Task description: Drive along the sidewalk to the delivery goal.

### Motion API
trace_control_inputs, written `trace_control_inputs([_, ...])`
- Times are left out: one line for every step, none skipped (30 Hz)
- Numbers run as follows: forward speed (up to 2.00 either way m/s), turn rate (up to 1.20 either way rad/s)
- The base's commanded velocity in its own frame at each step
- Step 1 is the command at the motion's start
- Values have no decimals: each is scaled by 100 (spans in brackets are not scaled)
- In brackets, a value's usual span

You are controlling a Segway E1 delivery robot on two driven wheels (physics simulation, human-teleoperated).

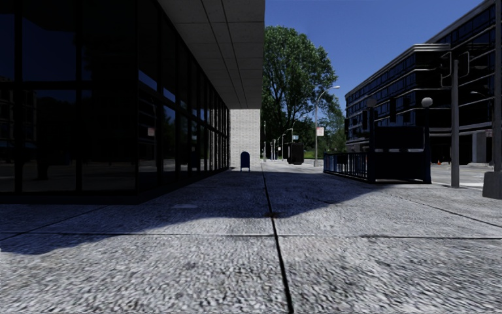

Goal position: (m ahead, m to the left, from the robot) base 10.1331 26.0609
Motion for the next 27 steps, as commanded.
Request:
trace_control_inputs([185,54])
trace_control_inputs([185,64])
trace_control_inputs([185,64])
trace_control_inputs([185,71])
trace_control_inputs([185,73])
trace_control_inputs([185,77])
trace_control_inputs([185,82])
trace_control_inputs([185,83])
trace_control_inputs([185,83])
trace_control_inputs([185,83])
trace_control_inputs([185,83])
trace_control_inputs([185,83])
trace_control_inputs([185,83])
trace_control_inputs([185,83])
trace_control_inputs([185,83])
trace_control_inputs([185,83])
trace_control_inputs([185,83])
trace_control_inputs([185,83])
trace_control_inputs([185,83])
trace_control_inputs([185,83])
trace_control_inputs([185,83])
trace_control_inputs([185,83])
trace_control_inputs([185,83])
trace_control_inputs([185,83])
trace_control_inputs([185,83])
trace_control_inputs([185,83])
trace_control_inputs([185,83])
